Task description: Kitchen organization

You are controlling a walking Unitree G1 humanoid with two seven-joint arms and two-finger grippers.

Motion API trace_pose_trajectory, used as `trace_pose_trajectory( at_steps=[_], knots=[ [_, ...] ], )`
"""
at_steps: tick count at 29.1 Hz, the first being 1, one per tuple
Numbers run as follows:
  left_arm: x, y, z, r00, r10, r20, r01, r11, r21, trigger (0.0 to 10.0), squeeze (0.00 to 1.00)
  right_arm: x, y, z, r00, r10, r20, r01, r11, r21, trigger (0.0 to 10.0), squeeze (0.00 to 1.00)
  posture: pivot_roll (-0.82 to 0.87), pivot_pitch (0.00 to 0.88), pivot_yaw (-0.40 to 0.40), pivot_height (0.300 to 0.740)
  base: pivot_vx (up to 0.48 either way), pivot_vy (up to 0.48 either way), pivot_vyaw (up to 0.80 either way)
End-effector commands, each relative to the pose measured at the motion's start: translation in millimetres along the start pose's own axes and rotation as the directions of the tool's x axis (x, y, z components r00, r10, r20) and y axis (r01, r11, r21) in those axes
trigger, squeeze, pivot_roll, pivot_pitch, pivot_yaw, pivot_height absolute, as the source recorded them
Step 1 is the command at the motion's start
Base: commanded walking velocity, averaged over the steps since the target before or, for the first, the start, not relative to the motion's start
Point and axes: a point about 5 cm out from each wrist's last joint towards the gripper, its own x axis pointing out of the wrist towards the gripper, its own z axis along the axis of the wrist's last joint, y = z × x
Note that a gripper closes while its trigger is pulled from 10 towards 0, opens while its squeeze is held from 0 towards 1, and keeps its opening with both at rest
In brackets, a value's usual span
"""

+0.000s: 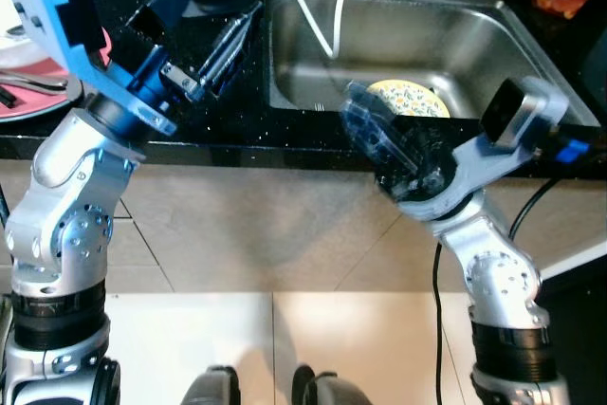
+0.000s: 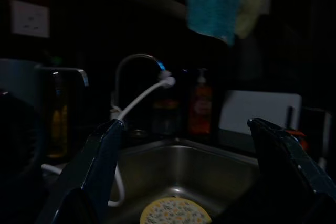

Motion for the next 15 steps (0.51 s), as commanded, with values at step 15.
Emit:
trace_pose_trajectory(
  at_steps=[15],
  knots=[
    [-66.3,-44.0,-39.0,0.817,-0.39,-0.424,0.328,0.92,-0.215,10.0,0.0,-68.5,9.2,-92.6,0.681,-0.031,-0.732,0.067,0.998,0.02,10.0,0.0,0.06,0.12,-0.045,0.74,0.0,0.0,0.0]
  ],
)
